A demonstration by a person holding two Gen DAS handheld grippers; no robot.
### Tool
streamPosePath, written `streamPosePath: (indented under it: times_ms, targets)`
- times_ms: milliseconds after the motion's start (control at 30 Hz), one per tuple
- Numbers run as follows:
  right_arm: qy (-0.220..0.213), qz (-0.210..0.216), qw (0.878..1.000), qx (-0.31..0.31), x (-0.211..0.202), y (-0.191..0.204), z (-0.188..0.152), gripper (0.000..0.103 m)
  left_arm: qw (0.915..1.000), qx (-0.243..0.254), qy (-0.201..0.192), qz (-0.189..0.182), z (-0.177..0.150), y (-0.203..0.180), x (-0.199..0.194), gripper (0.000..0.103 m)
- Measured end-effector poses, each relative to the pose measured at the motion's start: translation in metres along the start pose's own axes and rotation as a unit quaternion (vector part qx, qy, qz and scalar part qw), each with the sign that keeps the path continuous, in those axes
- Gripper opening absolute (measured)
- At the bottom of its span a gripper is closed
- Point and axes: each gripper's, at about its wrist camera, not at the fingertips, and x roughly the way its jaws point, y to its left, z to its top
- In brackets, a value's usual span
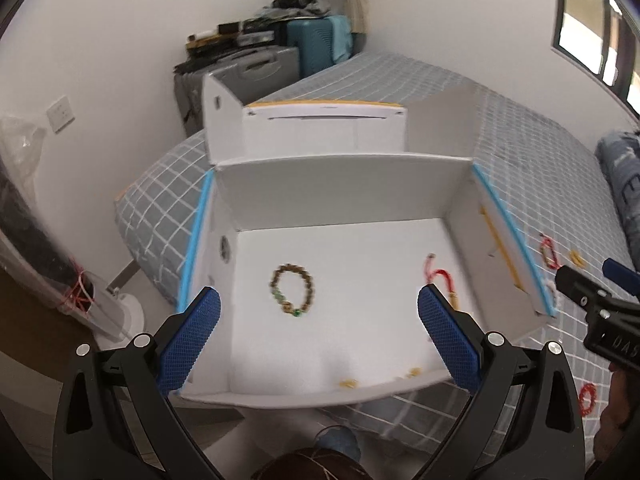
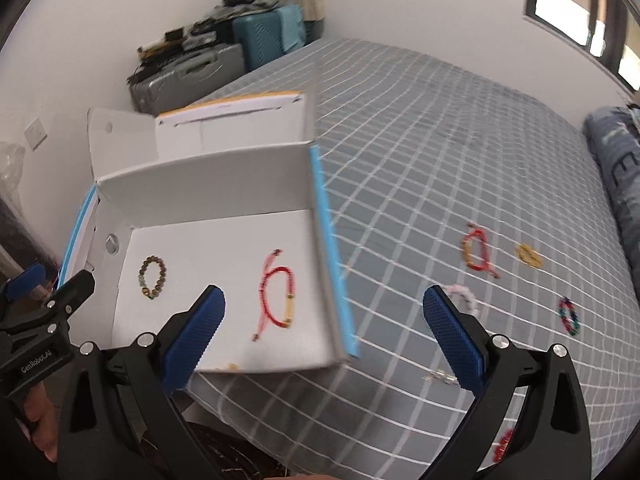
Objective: Organize jewelry
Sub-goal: 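Move both tools back over the remaining bracelets on the bed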
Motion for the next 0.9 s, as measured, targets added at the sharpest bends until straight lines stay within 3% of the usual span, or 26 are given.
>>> streamPosePath:
  times_ms: [367,900]
  targets:
    - [-0.031,-0.045,0.997,0.056,-0.067,-0.093,-0.044,0.095,0.9961,0.060,-0.011,-0.064,-0.015,-0.092,-0.020,0.097]
    - [-0.020,-0.091,0.988,0.125,-0.082,-0.190,-0.101,0.095,0.9820,0.148,0.002,-0.117,-0.033,-0.216,-0.014,0.097]
